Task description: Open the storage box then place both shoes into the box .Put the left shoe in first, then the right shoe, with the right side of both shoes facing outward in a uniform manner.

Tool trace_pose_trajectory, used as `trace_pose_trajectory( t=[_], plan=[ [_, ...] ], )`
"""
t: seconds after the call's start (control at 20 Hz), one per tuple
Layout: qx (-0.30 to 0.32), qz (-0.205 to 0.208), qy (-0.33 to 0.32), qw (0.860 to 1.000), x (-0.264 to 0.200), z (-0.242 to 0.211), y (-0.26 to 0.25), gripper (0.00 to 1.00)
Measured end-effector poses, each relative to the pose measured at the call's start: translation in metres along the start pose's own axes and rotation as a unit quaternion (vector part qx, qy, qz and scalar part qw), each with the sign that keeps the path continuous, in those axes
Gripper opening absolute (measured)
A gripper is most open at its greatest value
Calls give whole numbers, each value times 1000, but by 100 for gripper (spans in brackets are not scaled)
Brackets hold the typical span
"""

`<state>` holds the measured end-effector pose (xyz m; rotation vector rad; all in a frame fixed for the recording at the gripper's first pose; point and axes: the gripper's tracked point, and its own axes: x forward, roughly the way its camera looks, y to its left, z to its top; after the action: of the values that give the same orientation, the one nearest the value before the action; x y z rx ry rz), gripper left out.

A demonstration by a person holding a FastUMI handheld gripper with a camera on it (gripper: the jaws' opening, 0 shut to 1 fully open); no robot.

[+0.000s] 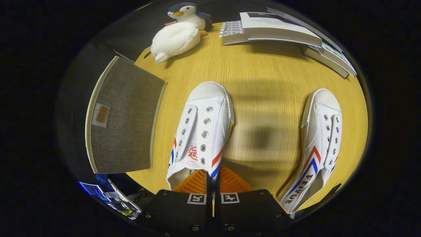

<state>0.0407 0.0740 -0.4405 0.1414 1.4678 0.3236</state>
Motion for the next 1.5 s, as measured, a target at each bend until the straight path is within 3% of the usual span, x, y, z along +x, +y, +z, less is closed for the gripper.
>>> trace_pose_trajectory(
  t=[0.4,0.9,1.1,1.5],
  plan=[
    [12,48,-43,998,-77,30,39,2],
    [-90,111,-77,987,-146,75,152,2],
    [-136,133,-69,979,-129,92,213,2],
    [-195,98,-8,976,-51,82,262,2]
  ],
)
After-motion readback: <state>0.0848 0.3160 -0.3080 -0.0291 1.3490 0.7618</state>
